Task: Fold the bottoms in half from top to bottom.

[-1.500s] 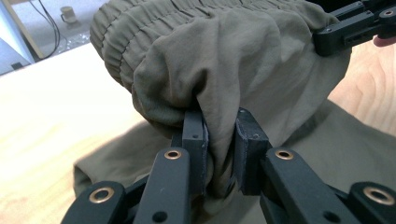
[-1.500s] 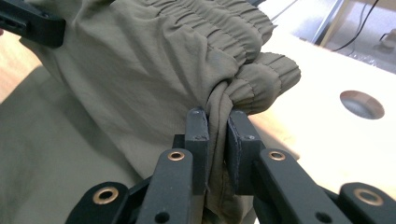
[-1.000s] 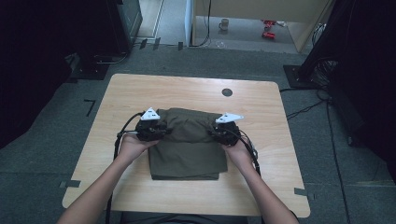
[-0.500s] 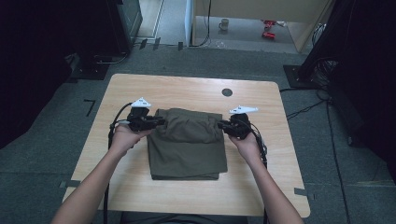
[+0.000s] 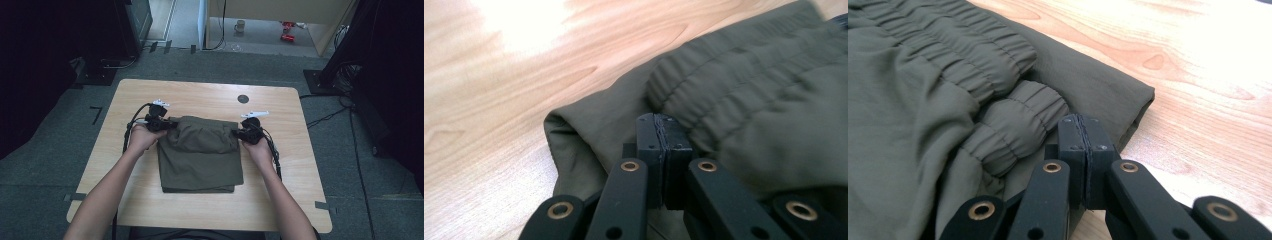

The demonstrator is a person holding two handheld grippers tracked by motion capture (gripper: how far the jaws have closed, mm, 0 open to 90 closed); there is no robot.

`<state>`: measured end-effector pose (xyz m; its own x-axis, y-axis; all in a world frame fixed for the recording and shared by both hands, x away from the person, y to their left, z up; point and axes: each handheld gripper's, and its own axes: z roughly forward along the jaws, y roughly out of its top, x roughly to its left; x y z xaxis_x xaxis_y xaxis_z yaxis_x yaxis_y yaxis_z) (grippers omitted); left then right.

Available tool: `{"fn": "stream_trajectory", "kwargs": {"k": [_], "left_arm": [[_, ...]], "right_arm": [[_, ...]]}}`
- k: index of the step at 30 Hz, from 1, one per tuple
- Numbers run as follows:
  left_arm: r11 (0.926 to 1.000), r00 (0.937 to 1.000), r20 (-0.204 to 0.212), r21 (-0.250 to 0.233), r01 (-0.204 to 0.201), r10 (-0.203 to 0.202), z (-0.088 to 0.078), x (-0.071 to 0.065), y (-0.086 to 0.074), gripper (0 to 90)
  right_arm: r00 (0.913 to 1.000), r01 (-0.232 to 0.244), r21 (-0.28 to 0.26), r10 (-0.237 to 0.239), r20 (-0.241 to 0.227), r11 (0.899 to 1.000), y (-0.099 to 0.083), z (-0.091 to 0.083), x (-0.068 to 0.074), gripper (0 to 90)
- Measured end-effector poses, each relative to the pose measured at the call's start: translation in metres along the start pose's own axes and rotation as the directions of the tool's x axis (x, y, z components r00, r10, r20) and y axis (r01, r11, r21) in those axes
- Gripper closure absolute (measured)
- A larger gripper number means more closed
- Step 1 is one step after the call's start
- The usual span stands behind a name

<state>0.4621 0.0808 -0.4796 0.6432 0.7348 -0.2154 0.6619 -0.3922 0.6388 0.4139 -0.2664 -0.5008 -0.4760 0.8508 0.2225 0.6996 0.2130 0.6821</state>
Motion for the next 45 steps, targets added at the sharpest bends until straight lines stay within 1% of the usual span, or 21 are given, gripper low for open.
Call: {"fn": "stream_trajectory", "kwargs": {"k": [5,7,9,11,14,19,22,25,26,27,29,30,33,35,36,37,38,39,40,42,45], "left_arm": [[0.9997,0.9999,0.01,0.023,0.006,-0.006,0.015,0.002,-0.003,90.0],[0.9997,0.9999,0.015,0.025,0.007,-0.007,0.019,0.002,-0.004,90.0],[0.9996,0.9994,0.032,0.024,0.016,-0.016,0.023,0.002,-0.005,90.0],[0.9997,0.9992,0.036,0.021,0.015,-0.016,0.022,-0.001,-0.004,90.0],[1.0,0.9987,0.05,-0.008,-0.004,0.004,0.015,-0.006,-0.004,90.0],[0.9977,0.9968,0.07,-0.059,-0.034,0.038,-0.001,-0.014,-0.007,88.4],[0.9954,0.9936,0.102,-0.086,-0.041,0.05,-0.009,-0.019,-0.012,88.0],[0.9942,0.9912,0.118,-0.095,-0.05,0.061,-0.013,-0.022,-0.015,87.6],[0.9933,0.9881,0.133,-0.096,-0.065,0.077,-0.016,-0.026,-0.019,87.4],[0.9933,0.9881,0.133,-0.096,-0.065,0.077,-0.016,-0.026,-0.019,87.3],[0.9909,0.9849,0.144,-0.107,-0.081,0.096,-0.02,-0.03,-0.022,86.7],[0.989,0.9817,0.154,-0.114,-0.095,0.112,-0.025,-0.034,-0.026,86.1],[0.9874,0.9795,0.161,-0.12,-0.103,0.122,-0.03,-0.037,-0.031,84.8],[0.9858,0.9763,0.169,-0.122,-0.116,0.135,-0.034,-0.042,-0.038,84.1],[0.9858,0.9763,0.169,-0.122,-0.116,0.135,-0.034,-0.042,-0.038,83.8],[0.9845,0.9762,0.161,-0.12,-0.127,0.146,-0.035,-0.044,-0.04,83.3],[0.9827,0.9765,0.147,-0.12,-0.141,0.158,-0.036,-0.047,-0.043,83.3],[0.982,0.9774,0.134,-0.118,-0.148,0.163,-0.037,-0.049,-0.046,82.6],[0.9819,0.9771,0.136,-0.118,-0.148,0.164,-0.038,-0.05,-0.049,82.6],[0.983,0.9756,0.154,-0.121,-0.138,0.156,-0.04,-0.053,-0.056,82.2],[0.9834,0.9749,0.156,-0.113,-0.142,0.159,-0.041,-0.054,-0.059,81.5]], "right_arm": [[1.0,-0.004,0.015,0.004,0.001,1.0,0.001,0.008,-0.001,89.1],[0.9999,-0.017,0.019,0.017,-0.002,1.0,0.001,0.01,-0.002,89.4],[0.9992,-0.038,0.003,0.038,-0.01,0.999,0.001,0.013,-0.004,89.5],[0.9968,-0.07,-0.007,0.069,-0.039,0.998,0.002,0.014,-0.003,89.6],[0.9943,-0.08,-0.043,0.077,-0.073,0.996,0.004,0.01,0.001,89.6],[0.9945,-0.048,-0.073,0.041,-0.097,0.996,0.003,-0.005,0.01,89.2],[0.9937,-0.032,-0.079,0.023,-0.109,0.996,-0.001,-0.014,0.013,88.2],[0.993,-0.018,-0.084,0.008,-0.118,0.996,-0.006,-0.021,0.016,87.7],[0.9928,-0.015,-0.082,0.005,-0.12,0.997,-0.007,-0.023,0.017,87.5],[0.9928,-0.015,-0.082,0.005,-0.12,0.997,-0.007,-0.023,0.017,87.5],[0.9922,-0.006,-0.082,-0.005,-0.125,0.997,-0.01,-0.027,0.019,87.0],[0.9908,-0.005,-0.088,-0.007,-0.135,0.996,-0.013,-0.032,0.021,86.5],[0.9901,0.008,-0.095,-0.022,-0.139,0.995,-0.017,-0.039,0.024,85.2],[0.9907,0.024,-0.098,-0.037,-0.131,0.995,-0.019,-0.043,0.026,83.3],[0.9907,0.024,-0.098,-0.037,-0.131,0.995,-0.019,-0.043,0.026,83.3],[0.9925,0.051,-0.106,-0.062,-0.105,0.993,-0.02,-0.048,0.025,82.4],[0.9925,0.051,-0.106,-0.062,-0.105,0.993,-0.02,-0.048,0.025,82.4],[0.9943,0.055,-0.132,-0.066,-0.084,0.99,-0.021,-0.054,0.021,82.4],[0.9943,0.055,-0.132,-0.066,-0.084,0.99,-0.021,-0.054,0.021,82.4],[0.9969,0.027,-0.146,-0.037,-0.07,0.989,-0.021,-0.056,0.014,82.6],[0.9975,0.015,-0.136,-0.025,-0.067,0.991,-0.022,-0.052,0.011,82.5]]}}
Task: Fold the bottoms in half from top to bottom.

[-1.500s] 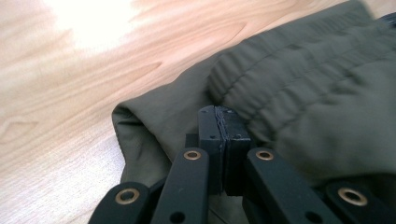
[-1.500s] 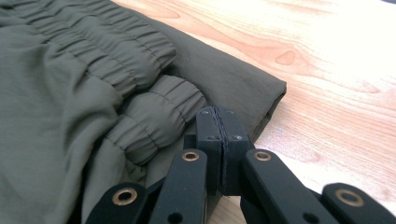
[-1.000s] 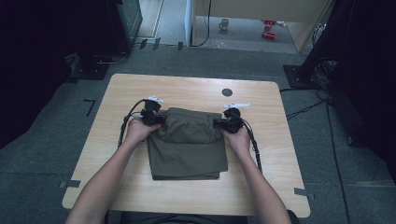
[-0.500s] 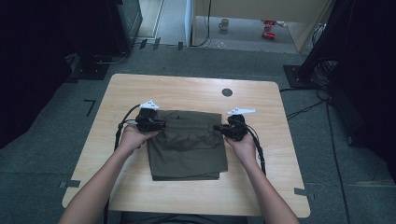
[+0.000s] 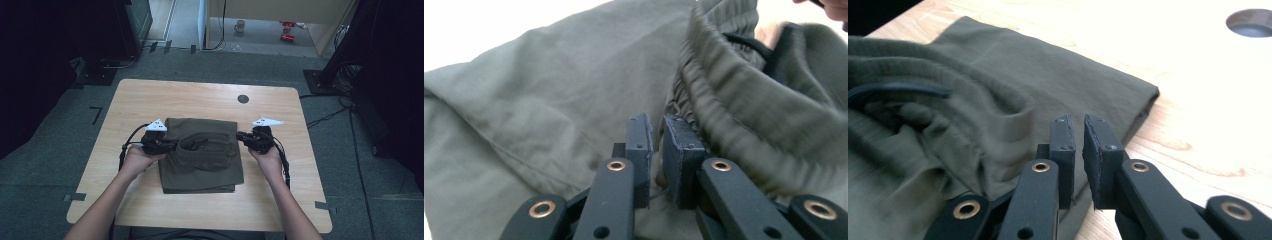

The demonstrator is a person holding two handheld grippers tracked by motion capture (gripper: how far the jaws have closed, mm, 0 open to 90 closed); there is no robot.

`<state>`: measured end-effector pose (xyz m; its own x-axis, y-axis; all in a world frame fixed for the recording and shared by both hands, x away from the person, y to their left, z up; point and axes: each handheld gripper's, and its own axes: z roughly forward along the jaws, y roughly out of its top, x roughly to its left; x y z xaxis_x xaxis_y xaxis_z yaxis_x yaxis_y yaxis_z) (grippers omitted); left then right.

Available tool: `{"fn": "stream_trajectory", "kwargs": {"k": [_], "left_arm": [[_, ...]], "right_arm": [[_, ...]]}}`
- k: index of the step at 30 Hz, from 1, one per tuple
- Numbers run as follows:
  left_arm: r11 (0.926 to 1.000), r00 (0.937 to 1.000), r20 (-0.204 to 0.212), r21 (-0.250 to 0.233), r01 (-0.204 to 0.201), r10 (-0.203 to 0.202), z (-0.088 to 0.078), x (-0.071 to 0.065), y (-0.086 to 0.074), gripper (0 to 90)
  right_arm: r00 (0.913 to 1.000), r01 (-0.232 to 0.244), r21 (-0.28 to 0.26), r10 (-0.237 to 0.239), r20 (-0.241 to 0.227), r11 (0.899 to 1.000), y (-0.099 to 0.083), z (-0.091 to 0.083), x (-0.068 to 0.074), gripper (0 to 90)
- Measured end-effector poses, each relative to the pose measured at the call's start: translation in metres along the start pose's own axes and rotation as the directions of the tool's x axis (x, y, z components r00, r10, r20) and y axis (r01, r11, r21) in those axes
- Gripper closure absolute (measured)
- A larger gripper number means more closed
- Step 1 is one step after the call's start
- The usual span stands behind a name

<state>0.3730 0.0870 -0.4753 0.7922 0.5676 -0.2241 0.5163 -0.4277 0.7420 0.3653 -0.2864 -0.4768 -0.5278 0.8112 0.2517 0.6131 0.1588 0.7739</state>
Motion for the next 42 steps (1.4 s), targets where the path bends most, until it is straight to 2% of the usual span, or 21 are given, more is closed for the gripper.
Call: {"fn": "stream_trajectory", "kwargs": {"k": [7,9,16,17,18,19,22,23,24,26,27,28,30,33,34,35,37,42], "left_arm": [[0.9997,0.9997,0.006,0.005,0.023,-0.023,0.001,0.0,-0.008,79.4],[0.9997,0.9997,0.008,-0.001,0.023,-0.023,0.002,-0.002,-0.009,78.8],[0.9999,0.9999,0.003,0.0,0.011,-0.011,0.003,-0.008,-0.01,75.0],[0.9999,1.0,-0.005,-0.013,0.003,-0.003,0.0,-0.012,-0.01,70.4],[0.9999,1.0,-0.005,-0.013,0.003,-0.003,0.0,-0.012,-0.01,68.8],[0.9997,0.9999,-0.013,-0.023,-0.006,0.005,-0.003,-0.017,-0.01,67.7],[0.9995,0.9995,-0.029,-0.03,-0.013,0.012,-0.006,-0.022,-0.01,62.8],[0.999,0.9989,-0.04,-0.036,-0.024,0.023,-0.008,-0.025,-0.01,60.8],[0.9986,0.998,-0.053,-0.039,-0.035,0.033,-0.009,-0.028,-0.01,60.8],[0.9974,0.9957,-0.078,-0.049,-0.054,0.05,-0.012,-0.035,-0.01,57.4],[0.9959,0.9953,-0.081,-0.07,-0.058,0.052,-0.013,-0.042,-0.008,54.4],[0.9959,0.9953,-0.081,-0.07,-0.058,0.052,-0.013,-0.042,-0.008,54.0],[0.9947,0.9954,-0.081,-0.086,-0.058,0.051,-0.013,-0.047,-0.004,54.2],[0.9966,0.9975,-0.059,-0.07,-0.043,0.039,-0.008,-0.054,0.0,67.4],[0.9978,0.9983,-0.048,-0.056,-0.037,0.034,-0.006,-0.057,0.0,67.4],[0.998,0.9989,-0.033,-0.051,-0.036,0.034,-0.005,-0.06,-0.001,70.5],[0.9981,0.9983,-0.021,-0.025,-0.056,0.055,-0.002,-0.068,-0.008,71.3],[0.9969,0.9969,-0.009,0.005,-0.078,0.078,-0.003,-0.073,-0.018,71.5]], "right_arm": [[0.9995,-0.008,0.034,0.009,-0.029,0.999,-0.005,0.018,0.006,82.4],[0.999,0.003,0.045,-0.001,-0.044,0.999,-0.008,0.021,0.012,82.3],[0.9961,0.038,0.062,-0.033,-0.082,0.997,-0.014,0.022,0.025,78.7],[0.994,0.047,0.063,-0.041,-0.101,0.997,-0.015,0.019,0.031,77.0],[0.994,0.047,0.063,-0.041,-0.101,0.997,-0.015,0.019,0.031,77.0],[0.9925,0.064,0.044,-0.059,-0.107,0.997,-0.018,0.013,0.038,74.4],[0.9906,0.079,0.038,-0.074,-0.115,0.996,-0.021,0.01,0.044,70.4],[0.989,0.098,0.036,-0.093,-0.115,0.995,-0.025,0.007,0.051,65.1],[0.989,0.098,0.036,-0.093,-0.115,0.995,-0.025,0.007,0.051,65.1],[0.9866,0.131,0.026,-0.127,-0.102,0.991,-0.029,0.004,0.059,59.1],[0.9824,0.161,0.021,-0.159,-0.099,0.987,-0.031,0.004,0.065,55.6],[0.9804,0.171,0.014,-0.169,-0.101,0.985,-0.031,0.004,0.068,55.5],[0.9794,0.175,0.004,-0.173,-0.103,0.985,-0.031,0.005,0.071,55.5],[0.9794,0.168,-0.007,-0.167,-0.114,0.986,-0.026,0.009,0.084,63.7],[0.9794,0.168,-0.007,-0.167,-0.114,0.986,-0.026,0.009,0.084,63.7],[0.9773,0.175,0.001,-0.174,-0.121,0.985,-0.026,0.01,0.091,65.9],[0.9754,0.184,0.011,-0.181,-0.126,0.983,-0.03,0.011,0.096,66.8],[0.9713,0.212,0.03,-0.207,-0.117,0.977,-0.039,0.009,0.1,66.6]]}}
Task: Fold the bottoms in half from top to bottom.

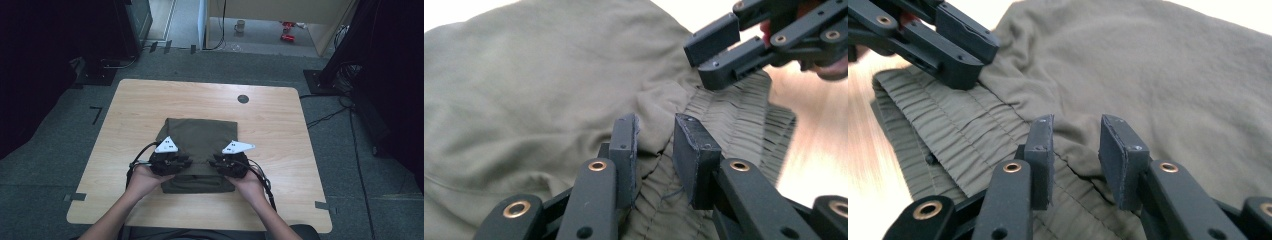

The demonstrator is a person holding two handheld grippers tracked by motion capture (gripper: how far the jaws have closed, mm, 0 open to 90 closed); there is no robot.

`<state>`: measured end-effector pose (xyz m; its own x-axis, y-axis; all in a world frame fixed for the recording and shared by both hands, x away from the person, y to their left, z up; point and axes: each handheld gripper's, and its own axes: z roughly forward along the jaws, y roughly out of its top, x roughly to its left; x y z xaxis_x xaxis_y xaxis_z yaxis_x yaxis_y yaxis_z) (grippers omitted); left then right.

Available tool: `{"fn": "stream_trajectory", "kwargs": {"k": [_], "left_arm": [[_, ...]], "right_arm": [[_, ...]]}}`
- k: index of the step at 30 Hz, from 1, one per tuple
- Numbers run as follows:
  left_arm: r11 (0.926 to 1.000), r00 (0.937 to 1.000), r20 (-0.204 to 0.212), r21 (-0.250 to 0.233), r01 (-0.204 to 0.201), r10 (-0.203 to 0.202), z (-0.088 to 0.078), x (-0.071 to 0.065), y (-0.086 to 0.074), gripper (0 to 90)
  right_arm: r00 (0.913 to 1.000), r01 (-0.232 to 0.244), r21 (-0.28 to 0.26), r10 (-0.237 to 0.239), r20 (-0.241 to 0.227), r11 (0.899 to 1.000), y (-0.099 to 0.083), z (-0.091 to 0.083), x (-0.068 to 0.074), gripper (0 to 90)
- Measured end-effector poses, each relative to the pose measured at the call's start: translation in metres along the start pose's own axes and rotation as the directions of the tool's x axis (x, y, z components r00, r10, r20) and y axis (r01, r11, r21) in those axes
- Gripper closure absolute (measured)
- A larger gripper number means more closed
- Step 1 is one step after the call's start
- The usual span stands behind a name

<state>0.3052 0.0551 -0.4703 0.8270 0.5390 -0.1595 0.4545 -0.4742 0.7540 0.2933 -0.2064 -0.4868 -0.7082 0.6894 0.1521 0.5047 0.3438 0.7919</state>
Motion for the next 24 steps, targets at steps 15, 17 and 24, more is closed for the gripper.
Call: {"fn": "stream_trajectory", "kwargs": {"k": [15,17,24], "left_arm": [[0.9993,0.9984,-0.043,-0.002,0.036,-0.036,-0.004,-0.004,-0.029,50.1],[0.9985,0.9979,-0.036,0.0,0.054,-0.054,-0.006,-0.001,-0.032,48.8],[0.9981,0.9972,-0.043,0.009,0.062,-0.061,-0.006,-0.001,-0.041,49.1]], "right_arm": [[0.9984,0.033,0.032,-0.035,0.045,0.999,-0.011,-0.001,0.002,70.1],[0.9986,0.042,0.023,-0.043,0.031,0.999,-0.019,0.001,0.002,64.6],[0.9991,0.042,0.081,-0.042,0.0,0.996,-0.027,0.009,0.005,62.4]]}}
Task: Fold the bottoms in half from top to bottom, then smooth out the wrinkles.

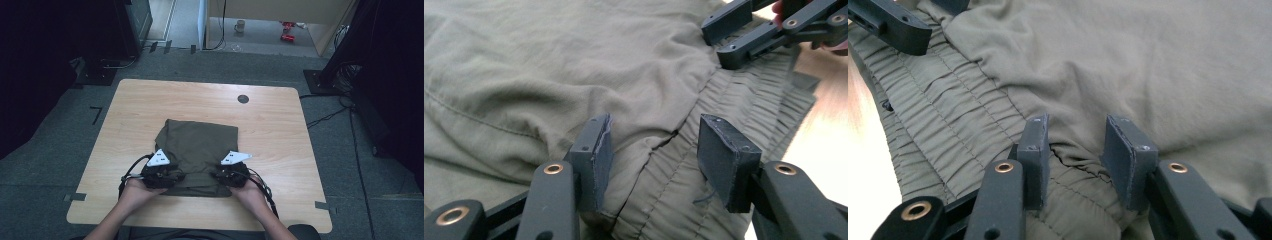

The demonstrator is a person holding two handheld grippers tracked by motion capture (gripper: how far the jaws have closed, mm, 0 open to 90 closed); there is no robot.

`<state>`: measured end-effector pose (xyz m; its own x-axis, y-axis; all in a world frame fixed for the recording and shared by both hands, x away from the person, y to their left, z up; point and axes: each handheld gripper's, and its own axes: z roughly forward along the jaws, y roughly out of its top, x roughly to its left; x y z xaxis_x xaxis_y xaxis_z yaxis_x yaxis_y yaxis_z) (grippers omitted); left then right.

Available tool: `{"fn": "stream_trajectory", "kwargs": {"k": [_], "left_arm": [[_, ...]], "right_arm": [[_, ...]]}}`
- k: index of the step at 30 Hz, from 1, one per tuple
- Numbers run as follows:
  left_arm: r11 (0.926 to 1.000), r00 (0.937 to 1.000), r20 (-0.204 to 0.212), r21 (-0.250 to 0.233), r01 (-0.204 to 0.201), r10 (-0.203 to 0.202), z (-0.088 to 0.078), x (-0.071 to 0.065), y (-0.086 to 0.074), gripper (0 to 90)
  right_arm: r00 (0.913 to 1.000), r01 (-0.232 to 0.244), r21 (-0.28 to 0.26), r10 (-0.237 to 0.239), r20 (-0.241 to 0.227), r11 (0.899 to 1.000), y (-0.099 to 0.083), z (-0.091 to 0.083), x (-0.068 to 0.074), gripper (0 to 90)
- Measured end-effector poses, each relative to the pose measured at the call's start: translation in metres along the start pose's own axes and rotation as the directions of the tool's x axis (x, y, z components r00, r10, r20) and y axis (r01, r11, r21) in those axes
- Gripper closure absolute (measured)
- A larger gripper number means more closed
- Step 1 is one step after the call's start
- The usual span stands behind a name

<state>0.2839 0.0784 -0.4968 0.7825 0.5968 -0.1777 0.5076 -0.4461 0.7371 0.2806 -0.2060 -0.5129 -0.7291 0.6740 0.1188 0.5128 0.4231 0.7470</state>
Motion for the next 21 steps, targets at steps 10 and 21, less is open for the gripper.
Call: {"fn": "stream_trajectory", "kwargs": {"k": [10,21], "left_arm": [[0.998,0.9982,0.018,-0.024,0.058,-0.058,-0.007,0.007,0.005,42.1],[0.9935,0.9962,-0.073,-0.106,0.04,-0.048,-0.03,0.024,0.008,37.1]], "right_arm": [[0.9987,-0.045,-0.053,0.044,-0.025,0.998,0.002,-0.004,-0.01,55.9],[0.9986,-0.038,-0.102,0.042,0.031,0.994,0.011,-0.018,-0.019,45.2]]}}
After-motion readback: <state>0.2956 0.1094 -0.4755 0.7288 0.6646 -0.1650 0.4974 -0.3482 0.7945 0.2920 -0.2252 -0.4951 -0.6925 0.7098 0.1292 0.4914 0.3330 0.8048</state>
